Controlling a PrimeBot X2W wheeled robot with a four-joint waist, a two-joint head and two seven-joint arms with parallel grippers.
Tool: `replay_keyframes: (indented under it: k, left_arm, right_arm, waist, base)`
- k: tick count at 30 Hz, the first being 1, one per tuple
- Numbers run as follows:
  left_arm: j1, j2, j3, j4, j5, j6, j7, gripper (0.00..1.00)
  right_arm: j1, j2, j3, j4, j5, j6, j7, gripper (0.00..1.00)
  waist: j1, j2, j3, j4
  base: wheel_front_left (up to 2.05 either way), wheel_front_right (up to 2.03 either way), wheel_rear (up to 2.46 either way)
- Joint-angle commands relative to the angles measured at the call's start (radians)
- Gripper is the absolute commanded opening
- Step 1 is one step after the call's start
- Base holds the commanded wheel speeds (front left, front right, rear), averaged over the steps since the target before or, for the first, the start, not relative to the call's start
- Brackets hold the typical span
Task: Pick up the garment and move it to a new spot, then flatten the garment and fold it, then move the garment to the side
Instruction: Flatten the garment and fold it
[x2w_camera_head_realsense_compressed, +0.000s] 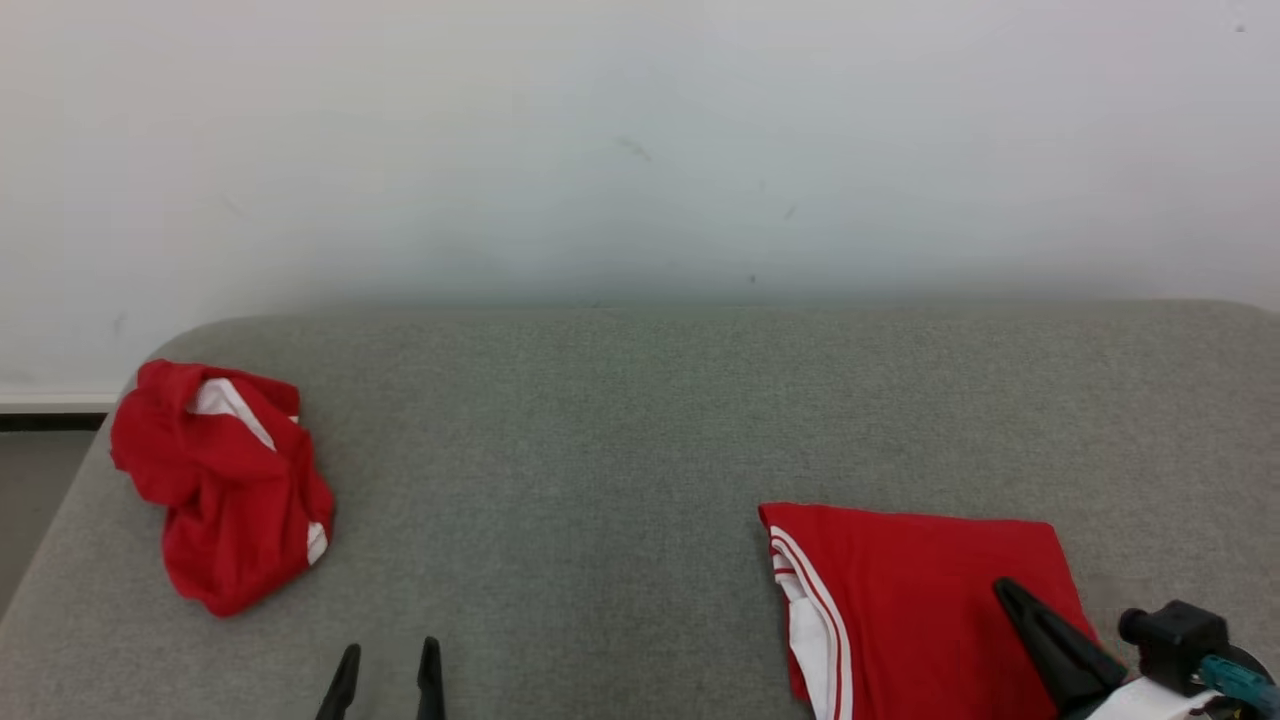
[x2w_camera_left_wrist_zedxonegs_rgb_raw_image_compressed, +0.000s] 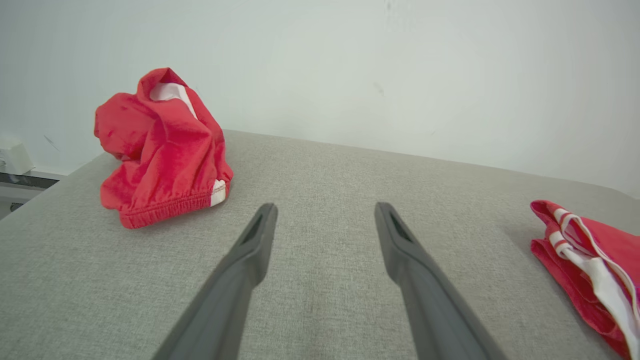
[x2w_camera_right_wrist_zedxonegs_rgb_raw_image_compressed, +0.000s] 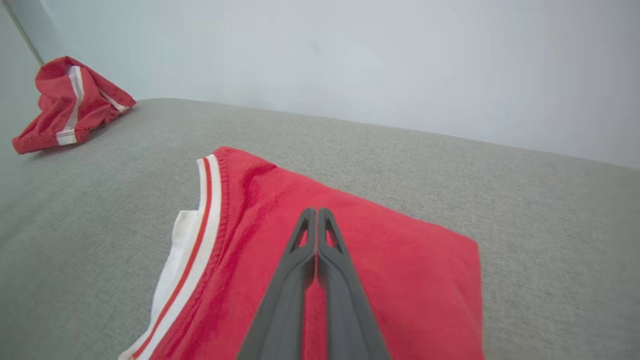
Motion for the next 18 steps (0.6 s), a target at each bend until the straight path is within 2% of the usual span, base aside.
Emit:
replay_keyframes:
  k: [1,6,11,18]
  left_arm:
    - [0.007,0.003,0.002,0.004,0.013,-0.004,0.0,1.0]
    - [0.017,0.003,0.008,0.011,0.022,-0.019,0.0,1.0]
    - [0.018,0.003,0.012,0.017,0.032,-0.028,0.0,1.0]
    - [0.029,0.003,0.019,0.025,0.056,-0.041,0.0,1.0]
  right_arm:
    - [0.023,-0.013,-0.031,-0.007,-0.018,-0.002,-0.007,1.0]
    - [0.105,-0.025,-0.237,-0.066,-0.109,-0.002,-0.013,1.0]
    - [0.217,0.003,-0.434,-0.154,-0.216,-0.002,-0.013,1.0]
    - [0.339,0.06,-0.592,-0.25,-0.312,-0.002,-0.013,1.0]
  waist:
    - [0.0,-0.0001,-0.006,-0.014]
    - [0.0,-0.0001,-0.021,-0.041]
    - [0.0,-0.0001,-0.031,-0.06]
    - [0.0,-0.0001,-0.044,-0.078]
  base:
    - [0.0,0.0,0.0]
    - [0.0,0.0,0.0]
    - [0.0,0.0,0.0]
    - [0.0,0.0,0.0]
